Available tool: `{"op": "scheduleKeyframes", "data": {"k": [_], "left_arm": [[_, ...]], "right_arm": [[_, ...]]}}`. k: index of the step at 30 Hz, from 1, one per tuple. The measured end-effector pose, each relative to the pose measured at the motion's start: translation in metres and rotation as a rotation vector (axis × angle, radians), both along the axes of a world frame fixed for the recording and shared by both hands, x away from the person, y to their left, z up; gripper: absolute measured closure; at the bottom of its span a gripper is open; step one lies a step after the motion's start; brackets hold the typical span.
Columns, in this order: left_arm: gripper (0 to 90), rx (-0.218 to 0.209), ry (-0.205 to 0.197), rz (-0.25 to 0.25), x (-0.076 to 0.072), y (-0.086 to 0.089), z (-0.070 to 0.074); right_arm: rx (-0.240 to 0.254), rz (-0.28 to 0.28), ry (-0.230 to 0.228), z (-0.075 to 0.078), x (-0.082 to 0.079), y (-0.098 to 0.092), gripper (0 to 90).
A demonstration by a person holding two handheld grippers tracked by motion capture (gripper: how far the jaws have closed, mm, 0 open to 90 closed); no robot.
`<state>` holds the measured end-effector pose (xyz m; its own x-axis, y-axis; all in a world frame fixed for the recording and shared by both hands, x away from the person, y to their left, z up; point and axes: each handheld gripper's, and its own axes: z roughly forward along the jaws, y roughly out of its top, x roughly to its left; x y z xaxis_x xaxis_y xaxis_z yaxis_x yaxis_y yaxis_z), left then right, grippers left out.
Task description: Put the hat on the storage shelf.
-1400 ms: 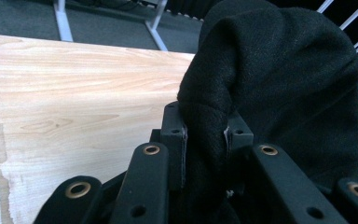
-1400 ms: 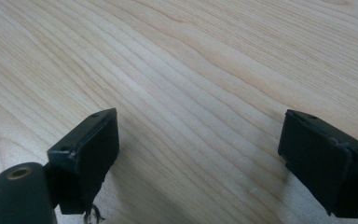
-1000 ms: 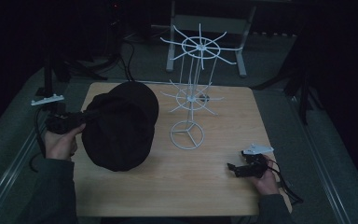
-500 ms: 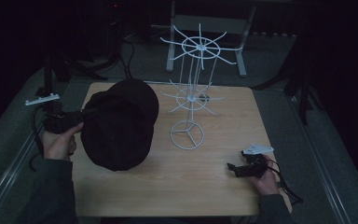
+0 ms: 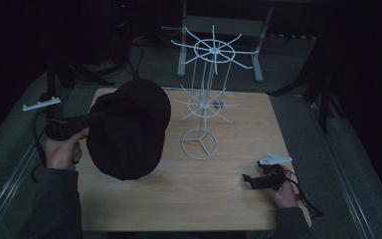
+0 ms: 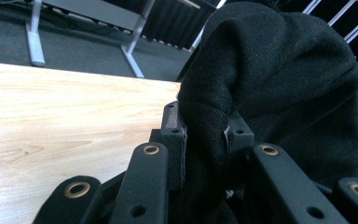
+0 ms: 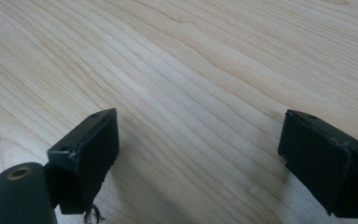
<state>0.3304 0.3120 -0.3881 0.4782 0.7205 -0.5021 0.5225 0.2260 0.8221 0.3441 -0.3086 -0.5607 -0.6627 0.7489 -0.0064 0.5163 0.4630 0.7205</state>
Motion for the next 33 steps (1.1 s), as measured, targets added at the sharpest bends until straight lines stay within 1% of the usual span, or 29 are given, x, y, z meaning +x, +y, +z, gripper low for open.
{"op": "scheduleKeyframes", "data": {"k": [4,8,9,14,22,28,33], "left_arm": [[76.3,-0.01,-0.004,0.007,0.0,0.0,0.001],[76.4,-0.042,-0.014,0.008,0.0,0.0,0.003],[76.3,-0.042,-0.014,0.008,0.0,0.0,0.003],[76.3,-0.073,-0.017,0.01,0.001,-0.001,0.006],[76.3,-0.102,-0.025,0.0,0.003,-0.004,0.01],[76.2,-0.108,-0.035,-0.003,0.003,-0.007,0.013],[76.1,-0.123,-0.044,-0.009,0.004,-0.008,0.016]], "right_arm": [[0.0,0.0,0.0,0.0,0.0,0.0,12.2],[0.0,0.0,0.001,0.0,0.0,0.0,12.1],[0.0,0.0,0.001,0.0,0.0,0.0,12.1],[0.0,0.0,0.0,0.0,0.0,0.0,12.1],[0.0,0.0,0.0,0.0,0.0,0.0,12.2],[-0.001,0.0,0.001,0.0,0.0,0.0,12.1],[-0.002,0.0,0.001,0.0,0.0,0.0,12.2]]}}
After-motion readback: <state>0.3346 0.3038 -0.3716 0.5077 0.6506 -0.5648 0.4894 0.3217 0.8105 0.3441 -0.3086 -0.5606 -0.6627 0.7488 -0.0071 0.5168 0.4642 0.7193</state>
